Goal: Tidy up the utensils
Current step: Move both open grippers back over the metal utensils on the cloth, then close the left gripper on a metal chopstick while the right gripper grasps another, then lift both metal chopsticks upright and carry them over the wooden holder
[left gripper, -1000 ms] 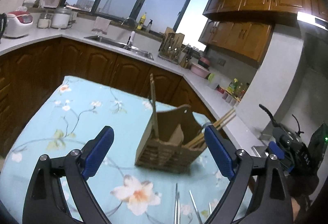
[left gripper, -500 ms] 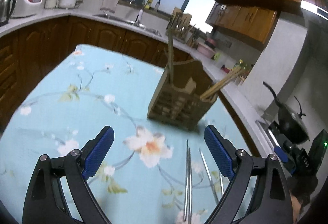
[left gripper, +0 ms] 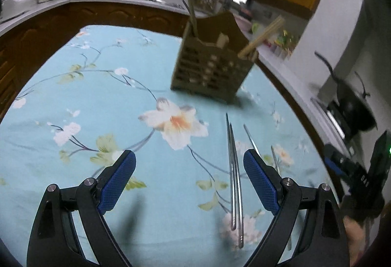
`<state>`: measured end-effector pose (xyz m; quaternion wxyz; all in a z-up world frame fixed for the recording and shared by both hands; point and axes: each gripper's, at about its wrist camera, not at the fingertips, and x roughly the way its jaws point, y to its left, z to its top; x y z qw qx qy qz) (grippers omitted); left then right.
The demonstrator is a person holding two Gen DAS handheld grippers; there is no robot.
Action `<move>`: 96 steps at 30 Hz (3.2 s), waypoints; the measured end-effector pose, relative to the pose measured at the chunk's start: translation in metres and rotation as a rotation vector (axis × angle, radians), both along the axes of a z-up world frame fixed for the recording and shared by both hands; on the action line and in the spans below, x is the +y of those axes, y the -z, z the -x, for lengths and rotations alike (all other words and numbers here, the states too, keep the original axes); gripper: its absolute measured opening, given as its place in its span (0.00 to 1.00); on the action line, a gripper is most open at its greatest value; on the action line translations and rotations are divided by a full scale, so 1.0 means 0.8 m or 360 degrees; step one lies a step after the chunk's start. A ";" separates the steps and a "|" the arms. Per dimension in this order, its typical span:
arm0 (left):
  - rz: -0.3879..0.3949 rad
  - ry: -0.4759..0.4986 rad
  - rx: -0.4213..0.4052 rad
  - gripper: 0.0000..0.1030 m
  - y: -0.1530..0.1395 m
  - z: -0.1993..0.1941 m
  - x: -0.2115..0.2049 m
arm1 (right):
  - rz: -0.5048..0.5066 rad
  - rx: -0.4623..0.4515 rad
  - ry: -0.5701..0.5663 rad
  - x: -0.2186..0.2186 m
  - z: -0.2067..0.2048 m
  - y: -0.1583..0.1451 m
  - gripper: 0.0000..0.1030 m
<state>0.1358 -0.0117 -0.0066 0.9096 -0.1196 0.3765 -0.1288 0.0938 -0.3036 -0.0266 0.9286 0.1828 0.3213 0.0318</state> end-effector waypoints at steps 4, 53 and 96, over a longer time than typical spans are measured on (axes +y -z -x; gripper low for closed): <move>-0.0047 0.0050 0.0038 0.89 0.009 -0.002 -0.013 | 0.0034 0.0040 -0.0023 0.005 -0.003 0.008 0.96; -0.0484 0.0565 0.0204 0.05 0.061 -0.124 -0.106 | 0.0150 0.0446 -0.0214 0.014 -0.076 0.083 0.06; -0.0097 0.0290 -0.0175 0.04 -0.093 -0.020 -0.006 | 0.0132 -0.0007 -0.0333 0.045 -0.035 -0.080 0.04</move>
